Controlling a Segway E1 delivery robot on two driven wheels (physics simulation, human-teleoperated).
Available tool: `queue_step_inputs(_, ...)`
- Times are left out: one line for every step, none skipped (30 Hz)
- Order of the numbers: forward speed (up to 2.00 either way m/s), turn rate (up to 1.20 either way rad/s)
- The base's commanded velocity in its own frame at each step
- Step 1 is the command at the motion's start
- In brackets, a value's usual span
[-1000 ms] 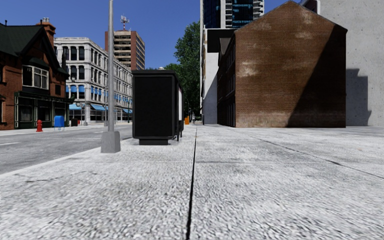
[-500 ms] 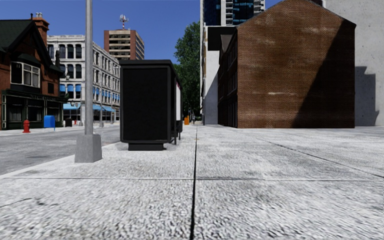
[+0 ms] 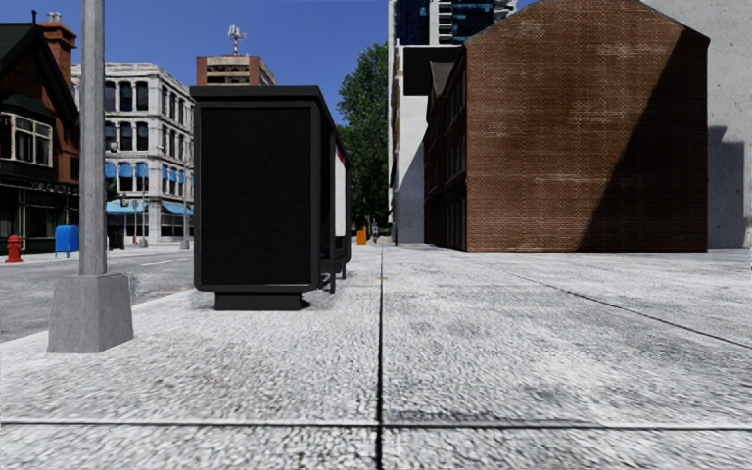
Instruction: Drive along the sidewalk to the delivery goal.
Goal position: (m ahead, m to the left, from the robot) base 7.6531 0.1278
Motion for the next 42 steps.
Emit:
queue_step_inputs(2.0,0.0)
queue_step_inputs(2.0,0.0)
queue_step_inputs(2.0,0.0)
queue_step_inputs(2.0,0.0)
queue_step_inputs(2.0,0.0)
queue_step_inputs(2.0,0.0)
queue_step_inputs(2.0,0.0)
queue_step_inputs(2.0,0.0)
queue_step_inputs(2.0,0.0)
queue_step_inputs(2.0,0.0)
queue_step_inputs(2.0,0.0)
queue_step_inputs(2.0,0.0)
queue_step_inputs(2.0,0.0)
queue_step_inputs(2.0,0.0)
queue_step_inputs(2.0,0.0)
queue_step_inputs(2.0,0.0)
queue_step_inputs(2.0,0.0)
queue_step_inputs(2.0,0.0)
queue_step_inputs(2.0,0.0)
queue_step_inputs(2.0,0.0)
queue_step_inputs(2.0,0.0)
queue_step_inputs(2.0,0.0)
queue_step_inputs(2.0,0.0)
queue_step_inputs(2.0,0.0)
queue_step_inputs(2.0,0.0)
queue_step_inputs(2.0,0.0)
queue_step_inputs(2.0,0.0)
queue_step_inputs(2.0,0.0)
queue_step_inputs(2.0,0.0)
queue_step_inputs(2.0,0.0)
queue_step_inputs(2.0,0.0)
queue_step_inputs(2.0,0.0)
queue_step_inputs(2.0,0.0)
queue_step_inputs(2.0,0.0)
queue_step_inputs(2.0,0.0)
queue_step_inputs(2.0,0.0)
queue_step_inputs(2.0,0.0)
queue_step_inputs(2.0,0.0)
queue_step_inputs(2.0,0.0)
queue_step_inputs(2.0,0.0)
queue_step_inputs(2.0,0.0)
queue_step_inputs(2.0,0.0)
